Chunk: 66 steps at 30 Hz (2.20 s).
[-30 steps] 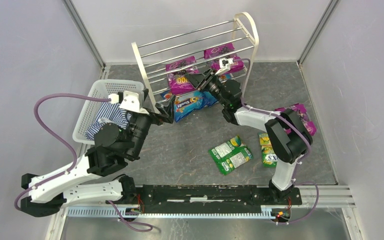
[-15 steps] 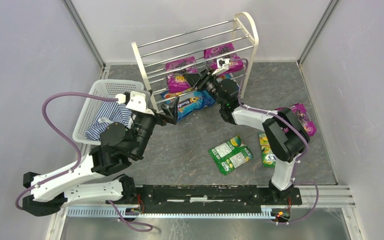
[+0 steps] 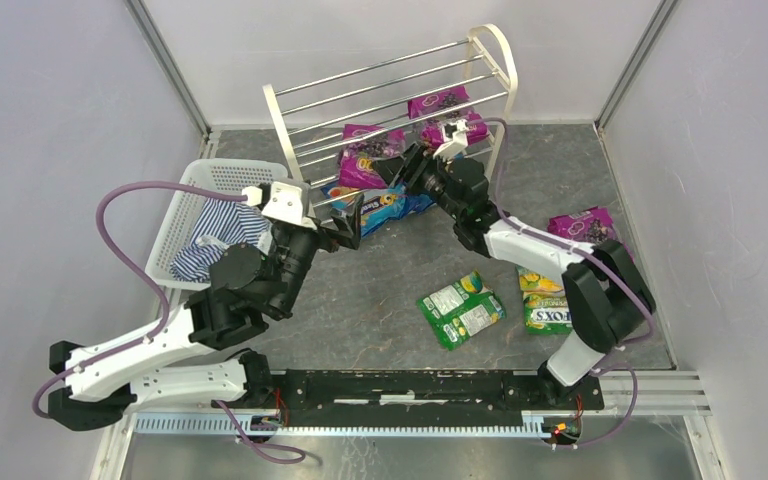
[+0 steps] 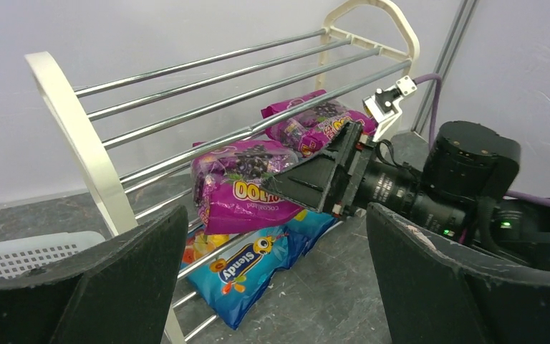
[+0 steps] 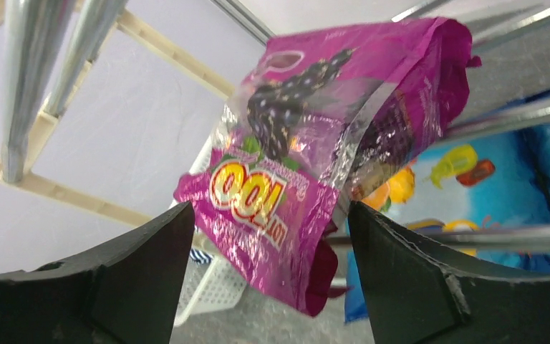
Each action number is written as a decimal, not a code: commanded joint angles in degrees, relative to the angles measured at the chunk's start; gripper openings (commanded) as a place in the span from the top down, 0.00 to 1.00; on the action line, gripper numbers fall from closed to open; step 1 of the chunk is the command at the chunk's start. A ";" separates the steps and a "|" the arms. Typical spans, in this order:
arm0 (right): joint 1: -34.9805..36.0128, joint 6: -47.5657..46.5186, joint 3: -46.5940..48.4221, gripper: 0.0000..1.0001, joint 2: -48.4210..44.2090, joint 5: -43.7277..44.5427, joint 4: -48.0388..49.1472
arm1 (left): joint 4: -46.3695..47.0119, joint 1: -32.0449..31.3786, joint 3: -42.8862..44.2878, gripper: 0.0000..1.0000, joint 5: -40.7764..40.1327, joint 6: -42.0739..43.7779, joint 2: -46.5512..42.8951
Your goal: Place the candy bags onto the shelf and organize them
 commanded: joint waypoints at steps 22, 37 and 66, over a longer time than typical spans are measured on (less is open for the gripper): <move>7.63 25.96 -10.39 0.13 -4.15 7.67 9.59 | 1.14 0.11 0.68 0.00 0.66 0.59 1.26; 7.64 31.85 -2.63 0.35 0.71 16.20 3.50 | 1.32 0.08 0.58 0.00 0.69 0.73 0.22; -0.46 10.80 10.06 1.00 6.35 11.25 -4.20 | 1.16 0.13 0.58 0.00 1.30 0.40 0.90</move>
